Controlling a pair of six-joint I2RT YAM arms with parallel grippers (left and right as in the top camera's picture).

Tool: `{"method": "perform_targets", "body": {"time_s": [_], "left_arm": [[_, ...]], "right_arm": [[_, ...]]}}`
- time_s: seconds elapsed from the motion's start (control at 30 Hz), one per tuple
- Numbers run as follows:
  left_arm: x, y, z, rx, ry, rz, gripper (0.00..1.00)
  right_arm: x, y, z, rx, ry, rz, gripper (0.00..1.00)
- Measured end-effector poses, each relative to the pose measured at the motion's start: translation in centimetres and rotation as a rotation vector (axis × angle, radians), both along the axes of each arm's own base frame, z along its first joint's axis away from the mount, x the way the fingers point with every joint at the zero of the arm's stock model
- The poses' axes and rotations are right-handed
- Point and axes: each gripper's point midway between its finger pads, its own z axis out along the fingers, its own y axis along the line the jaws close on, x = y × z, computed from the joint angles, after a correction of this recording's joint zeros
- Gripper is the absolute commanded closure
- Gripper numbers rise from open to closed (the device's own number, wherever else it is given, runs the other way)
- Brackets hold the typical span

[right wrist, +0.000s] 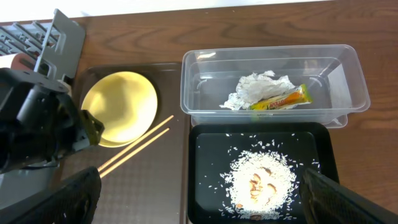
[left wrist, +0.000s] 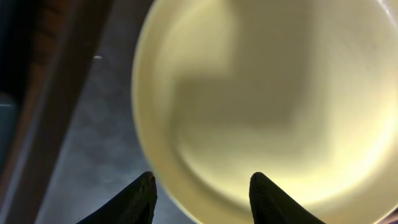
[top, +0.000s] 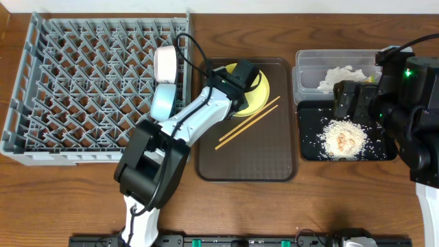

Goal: Sort waste into correct bins and load items into the dishwasher

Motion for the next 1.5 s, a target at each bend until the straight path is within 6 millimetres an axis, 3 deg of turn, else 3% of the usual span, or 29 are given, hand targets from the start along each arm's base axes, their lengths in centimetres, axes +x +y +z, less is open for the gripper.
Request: {"method": "perform_targets", "body": {"time_s": [0.2, 0.3, 0.43, 0.57, 1.03, 1.3, 1.5], "left_arm": [[-0.8, -0.5, -3.0, -0.007, 0.075, -0.014, 0.51], [-0.8, -0.5, -3.2, -0.008, 0.079, -0.015, 0.53], [-0.8, -0.6, -3.2, -0.012, 0.079, -0.018, 0.77], [-0.7, -0.7, -3.2, -0.022, 0.079, -0.013, 0.92], [-0.4, -0.6, -3.0, -0.040, 0.075, 0.003, 0.93], [1.0, -1.9, -2.5, -0.239, 0.103, -0.017, 0.92], [0.3, -3.1, -2.1, -0.358, 0.169, -0.073, 0.93]], "right_arm": [[0.0, 0.0, 0.0, 0.000, 0.000, 0.000, 0.01], [0.0, 0.0, 0.0, 0.000, 0.000, 0.000, 0.01], [0.0, 0.0, 0.0, 0.000, 0.000, 0.000, 0.01], [0.0, 0.0, 0.0, 0.000, 0.000, 0.000, 0.01], [0.0, 0.0, 0.0, 0.000, 0.000, 0.000, 0.01], [0.0, 0.0, 0.0, 0.000, 0.000, 0.000, 0.01], [0.0, 0.0, 0.0, 0.000, 0.000, 0.000, 0.01]]}}
